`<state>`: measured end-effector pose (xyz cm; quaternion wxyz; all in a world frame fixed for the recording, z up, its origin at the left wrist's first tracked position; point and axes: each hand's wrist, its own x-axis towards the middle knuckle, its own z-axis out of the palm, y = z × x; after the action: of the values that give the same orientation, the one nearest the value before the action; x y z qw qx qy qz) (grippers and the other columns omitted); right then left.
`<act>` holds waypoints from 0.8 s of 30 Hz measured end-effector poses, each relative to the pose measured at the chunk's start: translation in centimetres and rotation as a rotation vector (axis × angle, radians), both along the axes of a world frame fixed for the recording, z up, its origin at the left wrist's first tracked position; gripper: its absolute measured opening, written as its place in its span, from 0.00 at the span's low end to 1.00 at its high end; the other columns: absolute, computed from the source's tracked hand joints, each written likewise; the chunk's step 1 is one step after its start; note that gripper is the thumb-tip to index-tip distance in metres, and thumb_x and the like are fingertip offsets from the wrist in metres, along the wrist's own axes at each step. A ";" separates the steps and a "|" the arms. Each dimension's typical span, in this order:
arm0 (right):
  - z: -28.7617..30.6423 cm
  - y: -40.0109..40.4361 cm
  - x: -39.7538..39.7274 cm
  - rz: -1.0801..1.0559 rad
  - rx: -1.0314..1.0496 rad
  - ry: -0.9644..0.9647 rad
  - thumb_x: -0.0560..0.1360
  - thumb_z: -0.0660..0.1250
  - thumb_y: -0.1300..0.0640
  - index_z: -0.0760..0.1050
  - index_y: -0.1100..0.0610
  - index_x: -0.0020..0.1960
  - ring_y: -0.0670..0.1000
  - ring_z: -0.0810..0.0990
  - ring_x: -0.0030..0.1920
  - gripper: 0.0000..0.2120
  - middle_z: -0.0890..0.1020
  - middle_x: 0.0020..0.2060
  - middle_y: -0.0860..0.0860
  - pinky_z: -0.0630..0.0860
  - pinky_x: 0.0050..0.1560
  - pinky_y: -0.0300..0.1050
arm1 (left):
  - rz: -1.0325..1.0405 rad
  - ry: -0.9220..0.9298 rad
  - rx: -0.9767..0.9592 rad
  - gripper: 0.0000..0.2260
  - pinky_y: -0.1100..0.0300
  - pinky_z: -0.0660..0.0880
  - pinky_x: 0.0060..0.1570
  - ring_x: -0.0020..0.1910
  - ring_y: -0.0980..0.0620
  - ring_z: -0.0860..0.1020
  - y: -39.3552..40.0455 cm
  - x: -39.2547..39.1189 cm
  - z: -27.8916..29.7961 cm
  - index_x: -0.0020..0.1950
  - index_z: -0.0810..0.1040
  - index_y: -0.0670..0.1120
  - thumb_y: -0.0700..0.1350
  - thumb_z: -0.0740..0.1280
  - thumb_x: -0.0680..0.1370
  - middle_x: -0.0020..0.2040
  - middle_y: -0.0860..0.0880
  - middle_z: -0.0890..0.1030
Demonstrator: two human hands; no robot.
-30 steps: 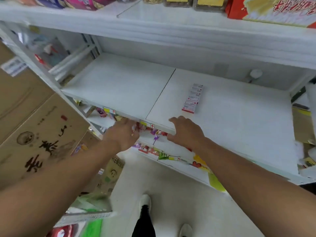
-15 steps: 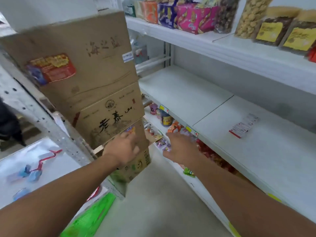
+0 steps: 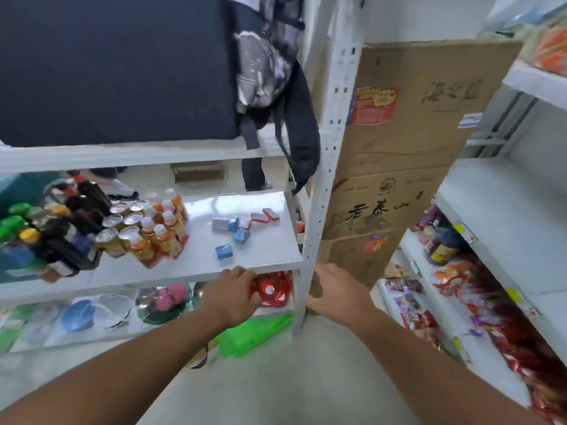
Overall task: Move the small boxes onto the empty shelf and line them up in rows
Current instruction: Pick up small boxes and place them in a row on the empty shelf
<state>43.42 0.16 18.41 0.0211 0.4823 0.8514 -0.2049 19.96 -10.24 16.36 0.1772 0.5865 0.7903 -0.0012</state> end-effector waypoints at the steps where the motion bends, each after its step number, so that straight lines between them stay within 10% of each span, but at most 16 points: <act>1: -0.3 -0.7 -1.7 0.018 -0.008 -0.011 0.72 0.69 0.39 0.70 0.43 0.73 0.54 0.77 0.68 0.31 0.77 0.66 0.48 0.78 0.63 0.54 | 0.029 -0.004 0.001 0.27 0.45 0.77 0.65 0.68 0.44 0.76 -1.2 -1.8 -0.2 0.75 0.75 0.53 0.63 0.59 0.78 0.71 0.47 0.78; 11: -4.4 -4.0 -13.7 0.152 -0.039 -0.101 0.68 0.66 0.36 0.70 0.43 0.73 0.53 0.79 0.62 0.34 0.79 0.62 0.47 0.80 0.62 0.56 | 0.203 -0.001 -0.019 0.27 0.37 0.69 0.72 0.70 0.43 0.73 -8.5 -13.5 -3.1 0.77 0.72 0.57 0.61 0.61 0.78 0.71 0.50 0.77; 24: -6.1 6.3 -18.2 0.181 -0.046 -0.119 0.74 0.71 0.44 0.65 0.46 0.78 0.54 0.78 0.62 0.35 0.76 0.64 0.50 0.80 0.60 0.53 | 0.188 -0.005 -0.024 0.27 0.45 0.74 0.69 0.74 0.45 0.71 1.2 -16.0 -3.5 0.82 0.66 0.54 0.55 0.65 0.83 0.79 0.49 0.71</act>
<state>25.24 6.46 12.28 0.1012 0.4140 0.8839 -0.1927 3.95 -9.01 12.81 0.1853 0.5077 0.8413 0.0074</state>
